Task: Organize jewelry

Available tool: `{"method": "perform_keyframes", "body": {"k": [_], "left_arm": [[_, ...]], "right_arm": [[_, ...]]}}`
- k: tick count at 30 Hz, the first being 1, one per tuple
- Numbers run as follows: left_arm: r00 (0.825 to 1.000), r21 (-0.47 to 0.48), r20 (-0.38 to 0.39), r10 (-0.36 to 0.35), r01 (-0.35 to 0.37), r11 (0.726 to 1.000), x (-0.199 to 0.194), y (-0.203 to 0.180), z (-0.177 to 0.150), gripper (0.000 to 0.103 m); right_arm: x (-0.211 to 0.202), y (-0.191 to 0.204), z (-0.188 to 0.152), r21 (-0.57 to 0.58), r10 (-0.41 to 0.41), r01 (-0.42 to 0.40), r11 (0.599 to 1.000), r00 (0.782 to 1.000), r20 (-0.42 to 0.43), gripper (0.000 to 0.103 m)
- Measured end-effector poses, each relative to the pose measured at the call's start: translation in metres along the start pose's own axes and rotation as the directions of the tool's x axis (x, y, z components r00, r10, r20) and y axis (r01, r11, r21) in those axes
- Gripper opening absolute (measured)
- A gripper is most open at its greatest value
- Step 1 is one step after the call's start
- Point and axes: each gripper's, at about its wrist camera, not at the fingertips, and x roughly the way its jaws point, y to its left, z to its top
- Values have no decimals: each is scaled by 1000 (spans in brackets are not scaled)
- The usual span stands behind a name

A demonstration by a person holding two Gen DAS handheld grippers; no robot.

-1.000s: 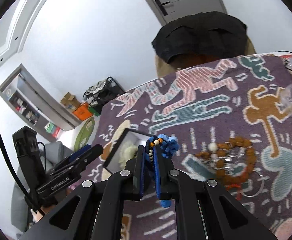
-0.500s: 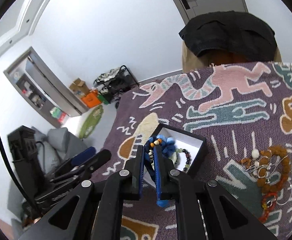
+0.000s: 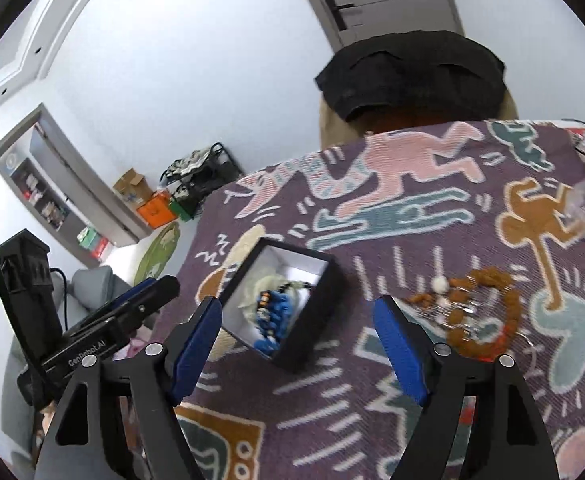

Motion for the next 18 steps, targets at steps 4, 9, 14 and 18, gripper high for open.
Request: {"method": "perform_keyframes", "body": {"k": [4,9,14,18], "left_arm": [[1000,26,0,-16,16,1000,1,-17,-1,73],[999,52,-14,-32,32,998,5,-42,-2,79],[998,97,-21,-52,54,994,7,-70,-7,81],[996,123,-34,-77,81,989,12,-93,-10,81]], "right_arm": [[-13,-16,-5,22,-20,20,1000,1000,20,78],[-36,-43,-17,70,-49,45,997,998,50,78],[-58,-79,-29,142,-96,85,986,993,71,78],[-71,-108,-39,207,-127,107,972,988,83,78]]}}
